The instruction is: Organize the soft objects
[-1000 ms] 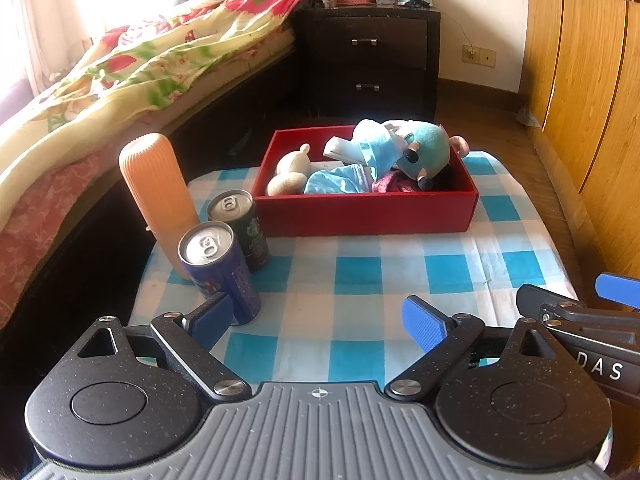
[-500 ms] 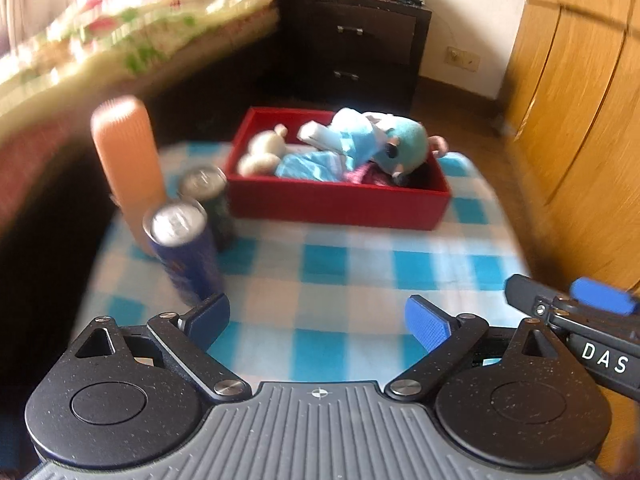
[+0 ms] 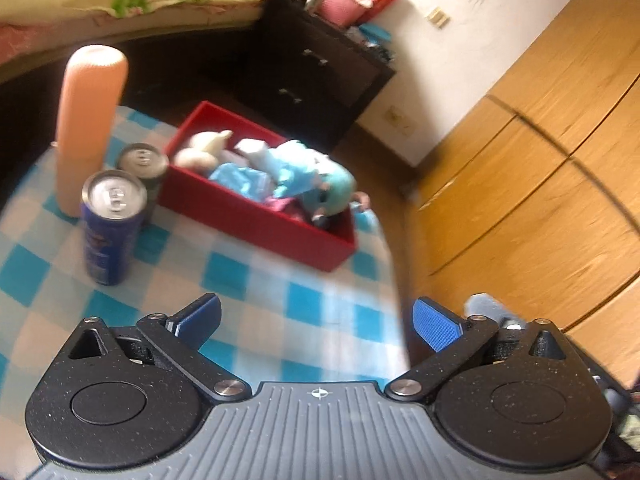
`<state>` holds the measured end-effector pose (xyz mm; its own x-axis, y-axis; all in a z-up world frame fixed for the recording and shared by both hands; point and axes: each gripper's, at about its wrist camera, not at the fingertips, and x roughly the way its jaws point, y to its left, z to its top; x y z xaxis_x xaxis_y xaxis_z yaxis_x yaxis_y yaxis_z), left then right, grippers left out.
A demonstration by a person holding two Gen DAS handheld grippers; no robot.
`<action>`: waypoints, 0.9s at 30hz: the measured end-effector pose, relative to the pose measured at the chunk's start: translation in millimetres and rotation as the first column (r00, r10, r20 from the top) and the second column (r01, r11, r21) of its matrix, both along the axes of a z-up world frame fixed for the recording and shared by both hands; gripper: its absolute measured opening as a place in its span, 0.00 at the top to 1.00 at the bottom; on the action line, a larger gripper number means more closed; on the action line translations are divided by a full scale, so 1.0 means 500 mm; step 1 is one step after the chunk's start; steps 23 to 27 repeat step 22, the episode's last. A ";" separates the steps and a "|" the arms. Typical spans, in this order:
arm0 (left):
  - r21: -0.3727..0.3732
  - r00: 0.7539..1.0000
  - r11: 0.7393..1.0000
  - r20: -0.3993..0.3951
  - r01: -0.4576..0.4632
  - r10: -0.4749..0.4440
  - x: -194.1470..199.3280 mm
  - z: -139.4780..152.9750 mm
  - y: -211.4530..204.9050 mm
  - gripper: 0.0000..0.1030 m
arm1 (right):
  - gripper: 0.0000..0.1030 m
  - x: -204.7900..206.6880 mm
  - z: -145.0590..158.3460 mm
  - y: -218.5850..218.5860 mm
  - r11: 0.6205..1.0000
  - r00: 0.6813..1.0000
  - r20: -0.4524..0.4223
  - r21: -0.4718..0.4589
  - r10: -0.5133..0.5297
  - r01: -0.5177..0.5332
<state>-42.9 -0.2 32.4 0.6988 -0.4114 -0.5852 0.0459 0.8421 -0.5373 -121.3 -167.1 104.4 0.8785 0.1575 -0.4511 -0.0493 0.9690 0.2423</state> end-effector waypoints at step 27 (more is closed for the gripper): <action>-0.189 0.996 0.980 0.074 0.054 -0.041 -0.013 0.004 0.019 0.05 | 0.39 0.009 -0.009 -0.006 1.000 1.000 -0.028 0.013 -0.003 0.004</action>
